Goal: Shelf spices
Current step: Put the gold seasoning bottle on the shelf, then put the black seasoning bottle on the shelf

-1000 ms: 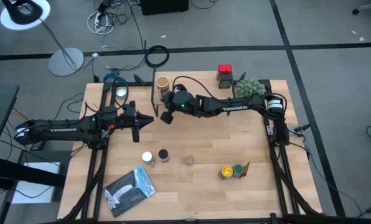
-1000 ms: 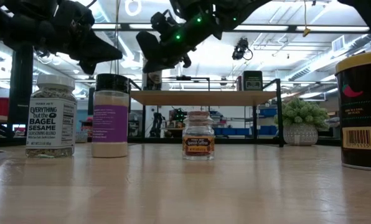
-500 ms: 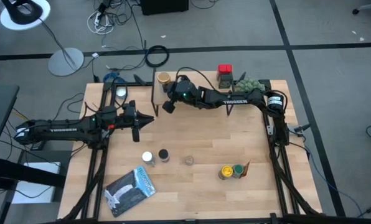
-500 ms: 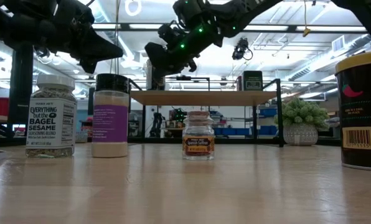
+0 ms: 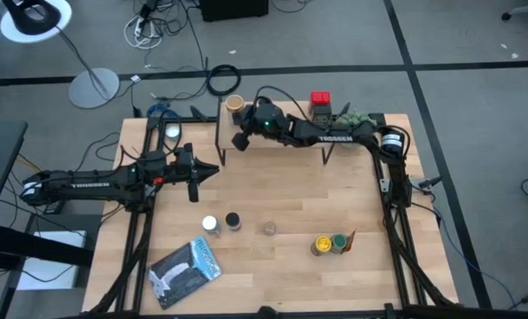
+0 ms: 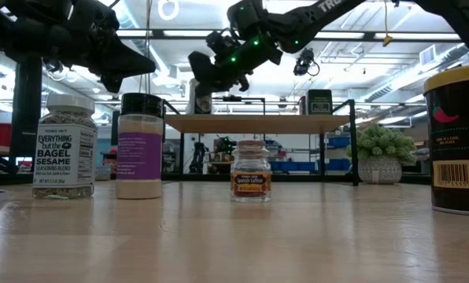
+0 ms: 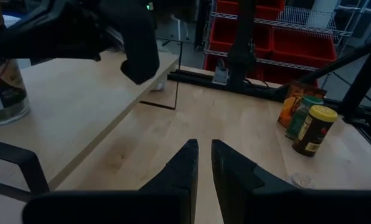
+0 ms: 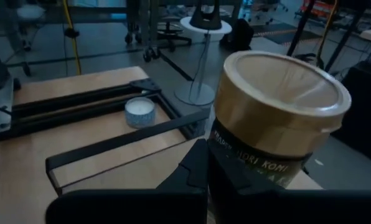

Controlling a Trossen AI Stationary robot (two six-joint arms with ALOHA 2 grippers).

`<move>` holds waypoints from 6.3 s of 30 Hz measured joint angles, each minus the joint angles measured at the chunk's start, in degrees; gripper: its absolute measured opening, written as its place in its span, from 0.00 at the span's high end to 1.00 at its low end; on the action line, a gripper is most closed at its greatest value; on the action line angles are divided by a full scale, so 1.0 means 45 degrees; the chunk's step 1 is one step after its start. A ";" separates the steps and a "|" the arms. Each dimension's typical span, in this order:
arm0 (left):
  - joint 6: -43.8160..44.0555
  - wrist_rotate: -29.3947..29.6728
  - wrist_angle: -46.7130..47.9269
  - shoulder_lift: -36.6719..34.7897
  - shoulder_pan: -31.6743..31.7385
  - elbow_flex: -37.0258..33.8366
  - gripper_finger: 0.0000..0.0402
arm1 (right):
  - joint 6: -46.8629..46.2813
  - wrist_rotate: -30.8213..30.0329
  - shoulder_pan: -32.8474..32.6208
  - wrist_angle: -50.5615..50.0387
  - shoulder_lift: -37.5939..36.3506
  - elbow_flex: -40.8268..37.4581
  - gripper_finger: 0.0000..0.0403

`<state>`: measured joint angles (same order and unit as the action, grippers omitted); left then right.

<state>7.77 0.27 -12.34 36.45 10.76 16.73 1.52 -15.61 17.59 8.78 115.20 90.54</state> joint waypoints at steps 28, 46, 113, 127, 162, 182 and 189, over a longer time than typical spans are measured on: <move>0.0408 0.0024 0.0005 0.1743 0.0000 -0.0015 0.88 | -0.2209 -0.3641 -0.3895 -0.3913 -0.7234 -0.6878 1.00; 0.1021 0.0340 -0.2733 0.2414 0.0000 -0.0010 0.64 | -0.4652 -0.6782 -0.7923 -0.3710 -1.1884 -1.0614 1.00; 0.1717 0.0012 1.0121 0.9083 -0.5003 0.8451 0.50 | -0.7377 -0.8288 -0.9862 -0.6652 -1.2303 -1.0627 1.00; 0.0985 0.0027 0.8600 0.9078 -0.4993 0.8448 0.50 | -0.7291 -0.8283 -0.9862 -0.6646 -1.2303 -1.0627 1.00; 0.1008 0.0737 0.8058 0.9078 -0.4979 0.8444 0.27 | -0.7300 -0.8156 -0.9862 -0.6646 -1.2303 -1.0622 1.00; 0.2126 -0.0408 0.9526 1.0242 -0.5103 0.8442 0.27 | -0.7305 -0.8157 -0.9862 -0.6642 -1.2303 -1.0622 1.00; 0.2016 -0.0411 0.9460 1.0676 -0.5090 0.8437 0.30 | -0.7301 -0.8157 -0.9862 -0.6636 -1.2303 -1.0622 1.00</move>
<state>16.84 -1.58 30.23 84.49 -12.14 54.70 -31.33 -52.31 -26.79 -21.08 59.83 42.74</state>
